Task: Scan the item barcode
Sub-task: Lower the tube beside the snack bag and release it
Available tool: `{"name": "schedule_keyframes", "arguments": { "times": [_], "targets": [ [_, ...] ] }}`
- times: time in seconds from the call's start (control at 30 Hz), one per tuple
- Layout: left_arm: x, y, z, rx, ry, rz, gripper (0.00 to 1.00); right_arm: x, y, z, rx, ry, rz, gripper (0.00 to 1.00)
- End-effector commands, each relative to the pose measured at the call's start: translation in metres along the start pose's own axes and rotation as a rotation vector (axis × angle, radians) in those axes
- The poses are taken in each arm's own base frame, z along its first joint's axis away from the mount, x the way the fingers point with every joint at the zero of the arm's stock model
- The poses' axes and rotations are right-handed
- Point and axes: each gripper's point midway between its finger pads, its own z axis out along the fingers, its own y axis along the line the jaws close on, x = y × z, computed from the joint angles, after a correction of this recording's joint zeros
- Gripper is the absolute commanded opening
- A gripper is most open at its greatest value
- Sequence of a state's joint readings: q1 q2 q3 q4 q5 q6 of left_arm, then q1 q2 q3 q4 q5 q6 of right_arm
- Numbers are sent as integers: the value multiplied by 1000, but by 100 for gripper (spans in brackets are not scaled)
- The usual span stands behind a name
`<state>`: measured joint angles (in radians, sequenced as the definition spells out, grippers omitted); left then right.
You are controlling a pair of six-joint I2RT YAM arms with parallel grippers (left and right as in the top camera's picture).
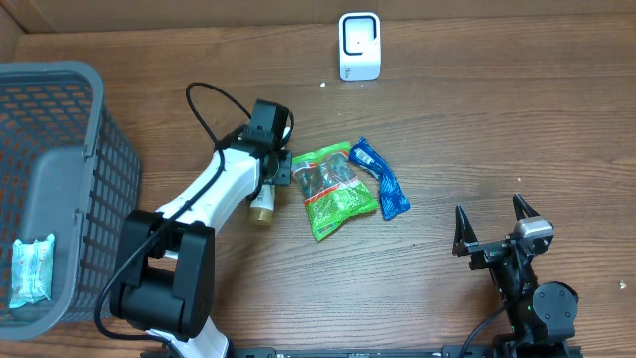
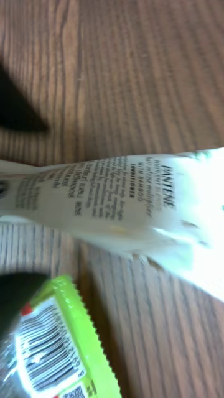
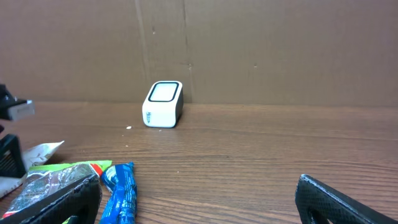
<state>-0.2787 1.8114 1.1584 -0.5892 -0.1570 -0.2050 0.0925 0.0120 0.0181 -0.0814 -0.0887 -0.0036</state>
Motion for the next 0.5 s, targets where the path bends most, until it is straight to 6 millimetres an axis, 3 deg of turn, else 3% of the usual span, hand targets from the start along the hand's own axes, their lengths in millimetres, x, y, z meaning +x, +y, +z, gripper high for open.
{"name": "schedule_keyframes", "arguments": {
  "times": [0.0, 0.13, 0.27, 0.3, 0.47],
  "targets": [
    [-21, -8, -15, 44, -18, 18, 85, 2, -1, 0, 5, -4, 0, 100],
    [-43, -7, -49, 48, -12, 18, 88, 2, -1, 0, 5, -4, 0, 100],
    [-72, -4, -104, 51, -35, 10, 88, 2, -1, 0, 5, -4, 0, 100],
    [-86, 0, -140, 55, -61, 6, 88, 2, -1, 0, 5, -4, 0, 100],
    [-107, 18, -223, 61, -151, -25, 87, 2, -1, 0, 5, -4, 0, 100]
  ]
}}
